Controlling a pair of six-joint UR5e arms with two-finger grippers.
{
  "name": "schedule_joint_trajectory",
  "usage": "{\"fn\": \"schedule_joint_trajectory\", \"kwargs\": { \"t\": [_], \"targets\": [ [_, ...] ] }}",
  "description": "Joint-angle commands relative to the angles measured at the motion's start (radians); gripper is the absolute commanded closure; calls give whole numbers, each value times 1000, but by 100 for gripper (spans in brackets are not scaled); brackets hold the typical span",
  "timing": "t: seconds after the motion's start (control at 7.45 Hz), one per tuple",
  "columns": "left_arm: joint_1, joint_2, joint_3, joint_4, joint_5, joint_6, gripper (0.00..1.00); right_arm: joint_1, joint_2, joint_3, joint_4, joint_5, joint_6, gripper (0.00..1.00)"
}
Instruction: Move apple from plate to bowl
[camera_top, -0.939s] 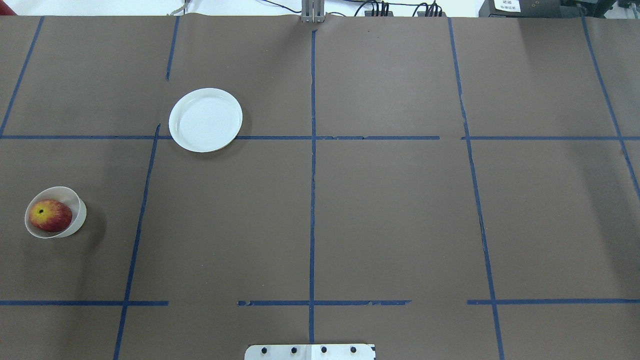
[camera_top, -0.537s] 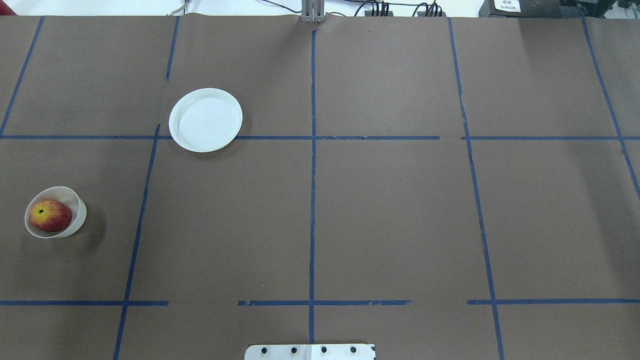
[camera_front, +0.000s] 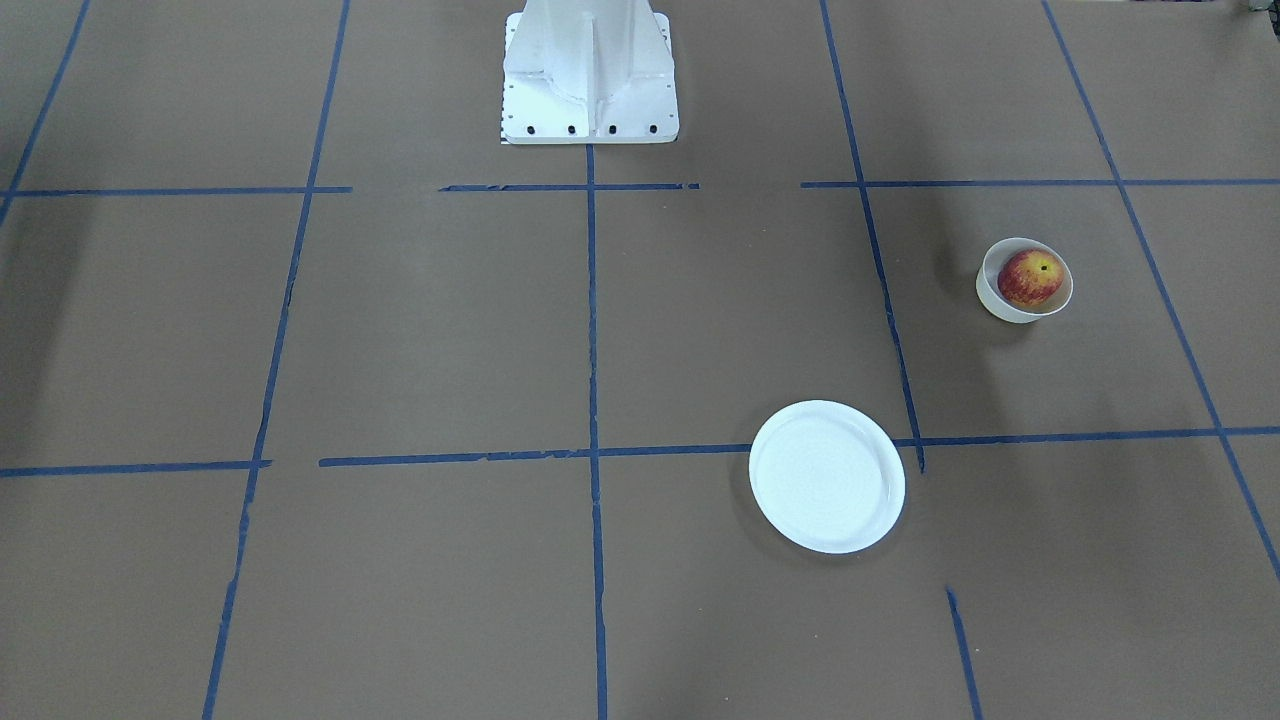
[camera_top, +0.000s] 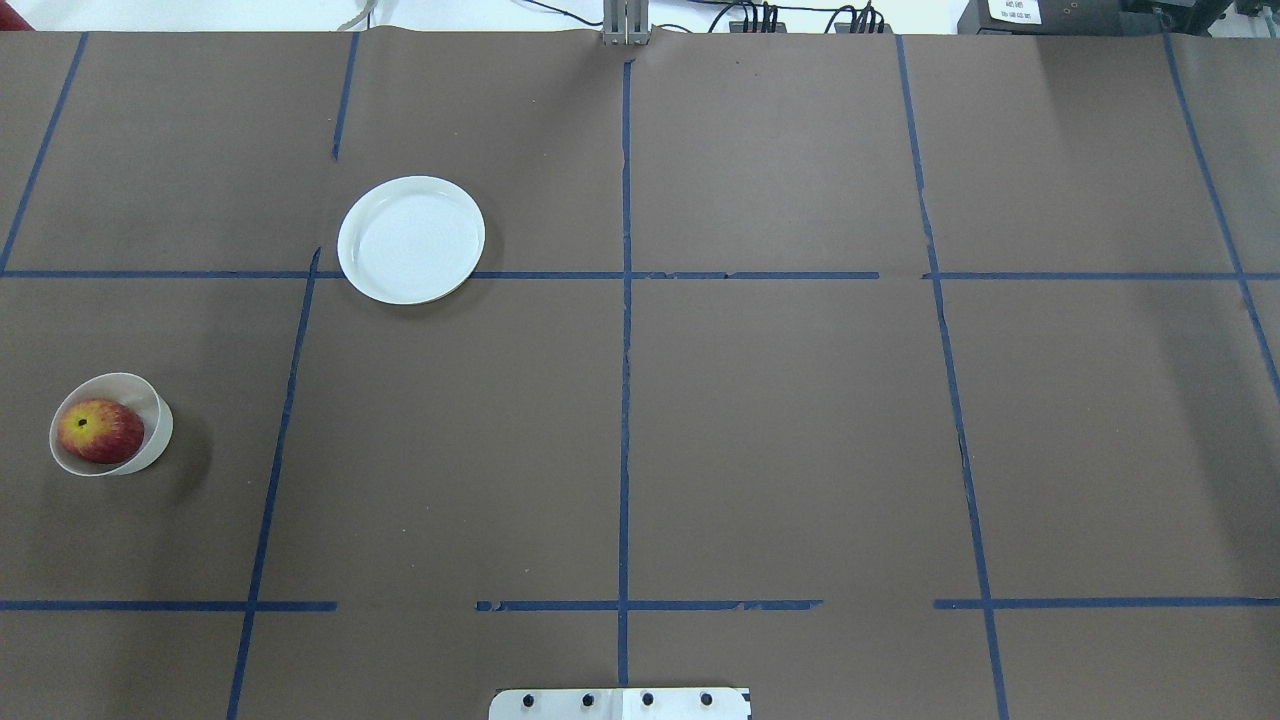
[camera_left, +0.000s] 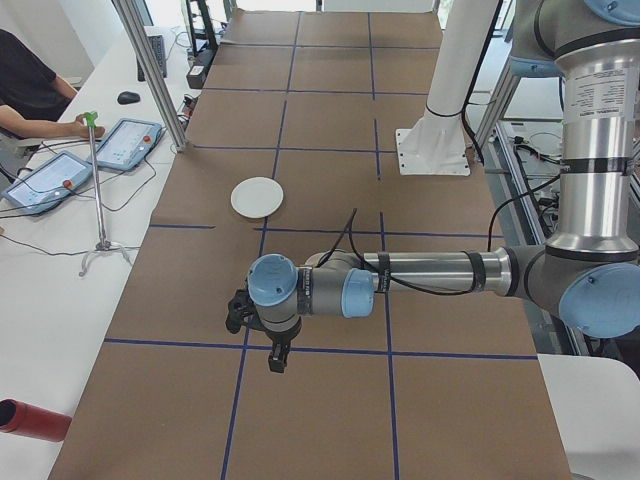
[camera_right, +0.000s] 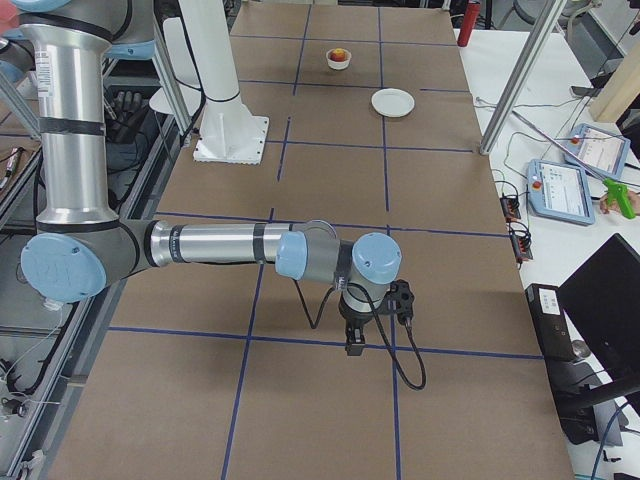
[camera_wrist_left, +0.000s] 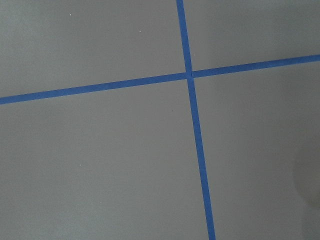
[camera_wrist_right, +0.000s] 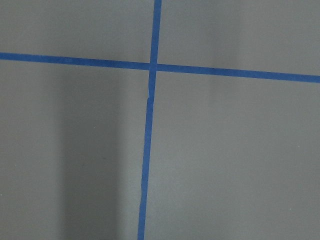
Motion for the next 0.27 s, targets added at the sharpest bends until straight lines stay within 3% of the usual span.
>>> {"fn": "schedule_joint_trajectory", "kwargs": {
  "t": [0.0,0.13],
  "targets": [
    [-19,-7,-6,-1,3,0,0,0,0,0,0,0,0,0],
    [-33,-10,-6,-1,4,0,0,0,0,0,0,0,0,0]
  ]
}}
